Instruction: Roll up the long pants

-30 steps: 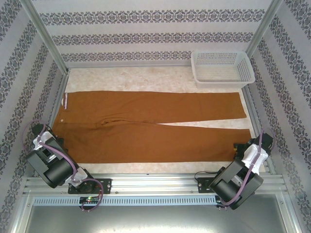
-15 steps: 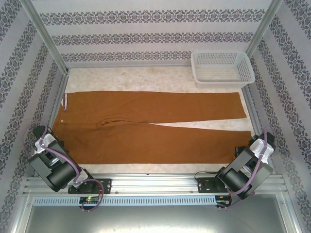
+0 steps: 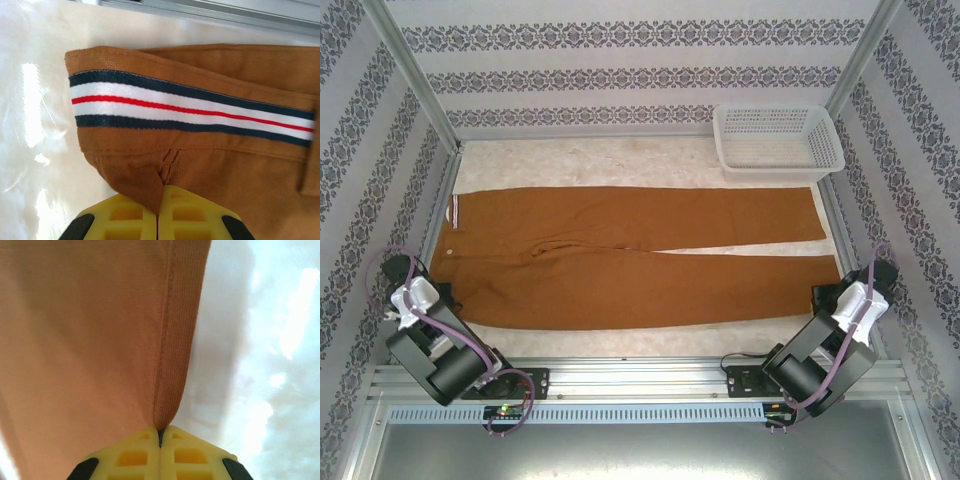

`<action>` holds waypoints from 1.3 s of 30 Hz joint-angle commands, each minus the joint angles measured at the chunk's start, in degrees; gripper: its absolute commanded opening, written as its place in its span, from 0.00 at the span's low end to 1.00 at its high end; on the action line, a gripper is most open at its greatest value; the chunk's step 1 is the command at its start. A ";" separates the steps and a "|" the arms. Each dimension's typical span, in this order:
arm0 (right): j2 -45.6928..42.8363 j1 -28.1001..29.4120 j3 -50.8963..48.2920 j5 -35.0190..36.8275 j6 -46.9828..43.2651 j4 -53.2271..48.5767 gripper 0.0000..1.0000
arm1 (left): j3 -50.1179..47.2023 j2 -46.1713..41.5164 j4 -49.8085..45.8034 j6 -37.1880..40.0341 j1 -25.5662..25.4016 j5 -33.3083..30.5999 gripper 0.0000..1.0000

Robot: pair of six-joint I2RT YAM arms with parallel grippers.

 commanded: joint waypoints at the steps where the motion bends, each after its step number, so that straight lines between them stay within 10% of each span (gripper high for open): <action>1: -2.78 0.38 5.52 -1.46 1.55 2.83 0.00 | 5.02 -5.72 -4.12 3.34 0.14 2.00 0.00; 19: 19.98 14.80 33.93 2.11 8.88 6.87 0.00 | 27.15 6.41 0.53 0.21 -4.74 8.78 0.00; 39: 52.25 24.47 71.40 11.86 4.24 -0.28 0.00 | 60.00 37.07 -2.16 -2.72 -19.75 -2.30 0.00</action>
